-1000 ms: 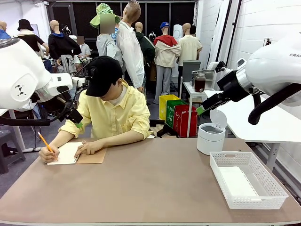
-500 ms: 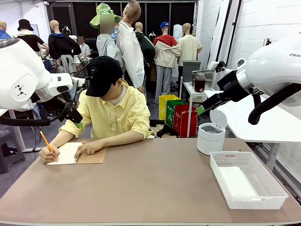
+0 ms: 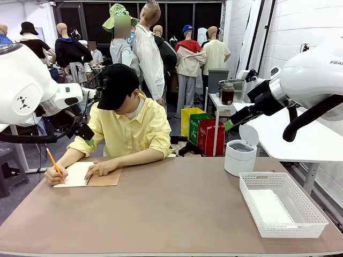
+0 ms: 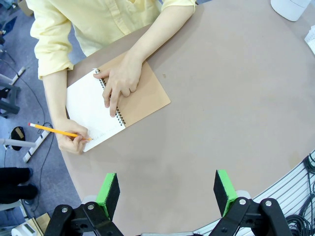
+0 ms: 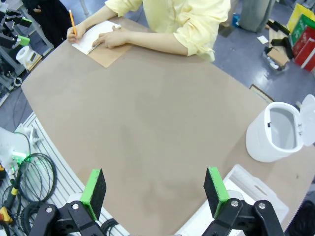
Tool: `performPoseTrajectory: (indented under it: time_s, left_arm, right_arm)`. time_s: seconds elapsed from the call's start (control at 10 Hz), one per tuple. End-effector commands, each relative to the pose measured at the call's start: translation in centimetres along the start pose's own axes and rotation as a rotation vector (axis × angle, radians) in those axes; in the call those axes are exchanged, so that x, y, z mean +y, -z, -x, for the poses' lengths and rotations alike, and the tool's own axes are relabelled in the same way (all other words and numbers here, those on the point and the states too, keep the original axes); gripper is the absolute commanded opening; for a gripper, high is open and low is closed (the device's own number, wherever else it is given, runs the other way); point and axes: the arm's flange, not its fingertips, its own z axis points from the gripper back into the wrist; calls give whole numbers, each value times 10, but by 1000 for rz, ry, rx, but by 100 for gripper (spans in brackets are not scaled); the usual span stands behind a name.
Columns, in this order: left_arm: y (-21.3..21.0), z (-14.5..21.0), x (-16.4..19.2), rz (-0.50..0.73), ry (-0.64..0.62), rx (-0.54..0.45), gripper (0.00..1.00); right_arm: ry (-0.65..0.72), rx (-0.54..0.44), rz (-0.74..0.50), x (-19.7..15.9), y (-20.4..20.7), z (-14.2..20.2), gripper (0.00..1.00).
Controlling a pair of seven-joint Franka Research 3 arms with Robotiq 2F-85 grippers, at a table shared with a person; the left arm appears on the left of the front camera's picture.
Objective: Sort the paper based on its condition.
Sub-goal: If a person hands you a paper, place it in the Organizing basket , and if it's crumpled, put it in the Trash can.
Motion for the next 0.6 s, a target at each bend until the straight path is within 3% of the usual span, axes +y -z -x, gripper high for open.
performPoseTrajectory:
  time_s: [0.0,0.5]
  left_arm:
    - [0,0,1,-4,2,0,100]
    - [0,0,1,-4,2,0,100]
  right_arm:
    - [-1,5,-8,0,-1,0,100]
    - [-1,5,-8,0,-1,0,100]
